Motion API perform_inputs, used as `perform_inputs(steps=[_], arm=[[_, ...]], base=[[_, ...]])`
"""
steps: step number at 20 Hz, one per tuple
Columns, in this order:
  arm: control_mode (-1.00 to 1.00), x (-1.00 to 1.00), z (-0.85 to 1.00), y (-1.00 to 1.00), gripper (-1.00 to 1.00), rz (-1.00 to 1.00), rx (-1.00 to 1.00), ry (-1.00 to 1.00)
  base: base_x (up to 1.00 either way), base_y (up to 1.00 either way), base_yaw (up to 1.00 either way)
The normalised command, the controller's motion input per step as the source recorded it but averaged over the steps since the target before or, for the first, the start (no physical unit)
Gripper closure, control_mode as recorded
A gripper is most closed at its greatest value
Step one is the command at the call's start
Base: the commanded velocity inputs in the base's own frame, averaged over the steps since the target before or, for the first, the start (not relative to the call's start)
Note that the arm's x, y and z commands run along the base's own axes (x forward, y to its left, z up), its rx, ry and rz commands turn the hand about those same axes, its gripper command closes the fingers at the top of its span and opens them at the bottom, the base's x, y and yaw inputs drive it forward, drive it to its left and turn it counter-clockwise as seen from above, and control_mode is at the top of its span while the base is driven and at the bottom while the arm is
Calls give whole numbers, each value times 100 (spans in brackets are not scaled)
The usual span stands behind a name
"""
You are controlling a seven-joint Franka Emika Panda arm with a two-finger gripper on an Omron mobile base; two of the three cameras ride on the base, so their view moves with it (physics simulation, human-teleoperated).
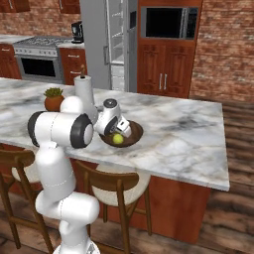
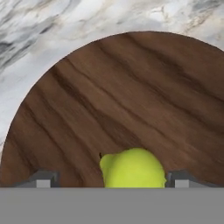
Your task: Retrieve the pear and banana from the fridge and place them into the bowl on the dining table.
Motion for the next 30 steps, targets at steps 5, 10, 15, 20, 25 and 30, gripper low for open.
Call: perform_inputs(steps=[5,10,15,20,25,30], arm=[[-100,-7,42,0,-100,-1,0,-5],[-100,-47,89,0,-100,0,-2,-19],[-100,-95,94,0,-100,0,-4,-29],[-100,-100,100,-1,-100,1,-3,-29],[-100,-100,100,0,-100,1,-4,-24],[-100,-100,100,-7,-100,0,-4,-10]], base=[[0,0,0],[0,0,0],[0,0,0],[0,0,0],[0,0,0],[0,0,0]])
